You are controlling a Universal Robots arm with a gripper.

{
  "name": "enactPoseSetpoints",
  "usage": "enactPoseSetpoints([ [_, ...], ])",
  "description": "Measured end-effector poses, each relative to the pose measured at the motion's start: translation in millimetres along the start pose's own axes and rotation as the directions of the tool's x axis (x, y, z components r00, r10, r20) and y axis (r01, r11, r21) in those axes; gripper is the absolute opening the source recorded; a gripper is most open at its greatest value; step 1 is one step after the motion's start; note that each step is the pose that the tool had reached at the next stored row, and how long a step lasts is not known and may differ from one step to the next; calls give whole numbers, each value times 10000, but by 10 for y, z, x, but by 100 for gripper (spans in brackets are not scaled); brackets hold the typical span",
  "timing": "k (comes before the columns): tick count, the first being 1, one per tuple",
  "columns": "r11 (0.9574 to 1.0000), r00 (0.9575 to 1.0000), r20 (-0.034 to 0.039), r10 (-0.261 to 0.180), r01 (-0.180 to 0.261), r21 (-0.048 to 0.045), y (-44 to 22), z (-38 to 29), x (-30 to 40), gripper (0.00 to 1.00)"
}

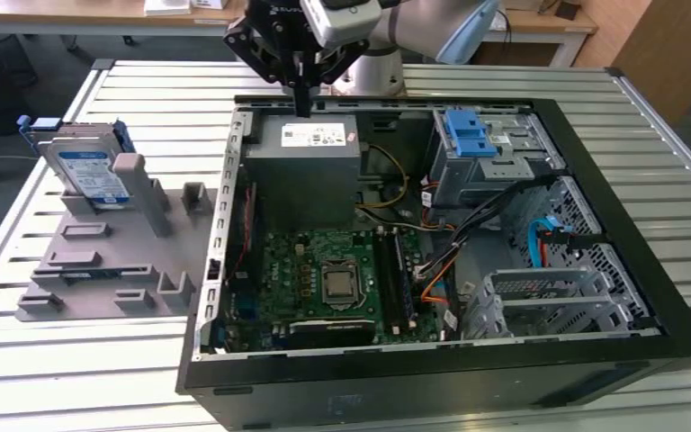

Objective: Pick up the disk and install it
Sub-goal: 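Reach for the disk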

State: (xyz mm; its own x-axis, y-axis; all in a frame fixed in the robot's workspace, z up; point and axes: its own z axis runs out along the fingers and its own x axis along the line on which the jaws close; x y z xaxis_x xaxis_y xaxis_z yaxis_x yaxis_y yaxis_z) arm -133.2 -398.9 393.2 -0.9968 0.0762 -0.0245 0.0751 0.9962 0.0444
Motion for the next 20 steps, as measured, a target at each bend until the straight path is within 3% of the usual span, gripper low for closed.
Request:
enactPoseSetpoints([
  [20,10000,10000,0,0,0,0,-5,-1,74,11],
])
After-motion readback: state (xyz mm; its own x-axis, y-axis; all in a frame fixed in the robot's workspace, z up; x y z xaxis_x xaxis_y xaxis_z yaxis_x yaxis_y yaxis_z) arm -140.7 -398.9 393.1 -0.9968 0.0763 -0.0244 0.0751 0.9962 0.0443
